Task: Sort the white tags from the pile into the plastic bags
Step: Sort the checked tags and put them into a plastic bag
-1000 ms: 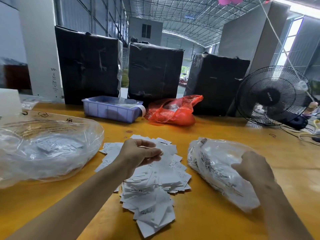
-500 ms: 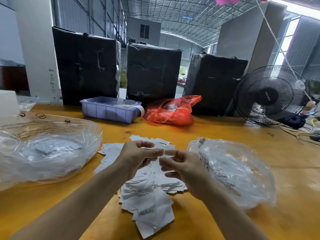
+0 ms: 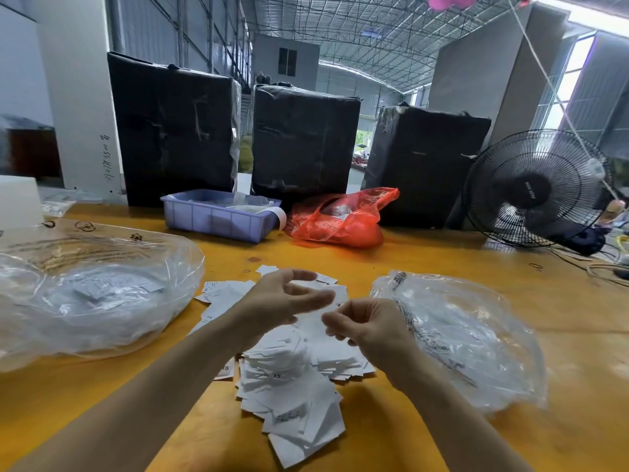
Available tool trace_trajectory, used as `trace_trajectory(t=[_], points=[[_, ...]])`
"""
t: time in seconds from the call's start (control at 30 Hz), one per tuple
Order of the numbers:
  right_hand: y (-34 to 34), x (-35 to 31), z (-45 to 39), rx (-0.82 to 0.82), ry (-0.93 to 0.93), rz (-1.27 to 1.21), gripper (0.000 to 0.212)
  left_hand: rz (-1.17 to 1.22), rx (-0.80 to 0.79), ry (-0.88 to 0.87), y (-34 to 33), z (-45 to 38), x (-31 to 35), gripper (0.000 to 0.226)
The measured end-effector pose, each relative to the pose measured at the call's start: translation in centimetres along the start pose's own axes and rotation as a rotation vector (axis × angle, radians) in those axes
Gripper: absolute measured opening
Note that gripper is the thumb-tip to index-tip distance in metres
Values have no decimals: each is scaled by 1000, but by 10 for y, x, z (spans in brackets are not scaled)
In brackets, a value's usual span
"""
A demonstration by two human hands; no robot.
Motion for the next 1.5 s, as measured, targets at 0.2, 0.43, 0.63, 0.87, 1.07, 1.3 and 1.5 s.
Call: trace_trajectory(t=[0.2, 0.43, 0.63, 0.87, 1.07, 1.3, 1.5], points=[[3, 3, -3, 35, 20, -25, 24, -134, 20, -80, -1, -1, 1, 27], [5, 19, -5, -226, 83, 713, 42, 10, 261, -15, 31, -4, -7, 17], [-8, 33, -1, -401, 44, 696, 25, 13, 283, 3, 32, -4, -8, 17], [13, 24, -4, -162, -34, 367, 42, 65, 262, 16, 28, -4, -9, 20], [25, 29, -2, 126, -312, -475, 16, 161, 167, 57, 20, -4, -10, 16], [9, 25, -1, 3, -285, -567, 19, 179, 132, 79, 12, -3, -9, 12], [12, 42, 2, 93, -278, -299, 11, 175, 162, 86, 13, -3, -13, 13]])
Point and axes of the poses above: each hand's wrist, its own z-axis away from the middle knuckle, its own y-axis out of the back of the hand, x = y × z, the point moved 8 cm from there along -z, towards the middle knuckle, and after that the axes turned 12 degrees about y, right-handed, at the moved point
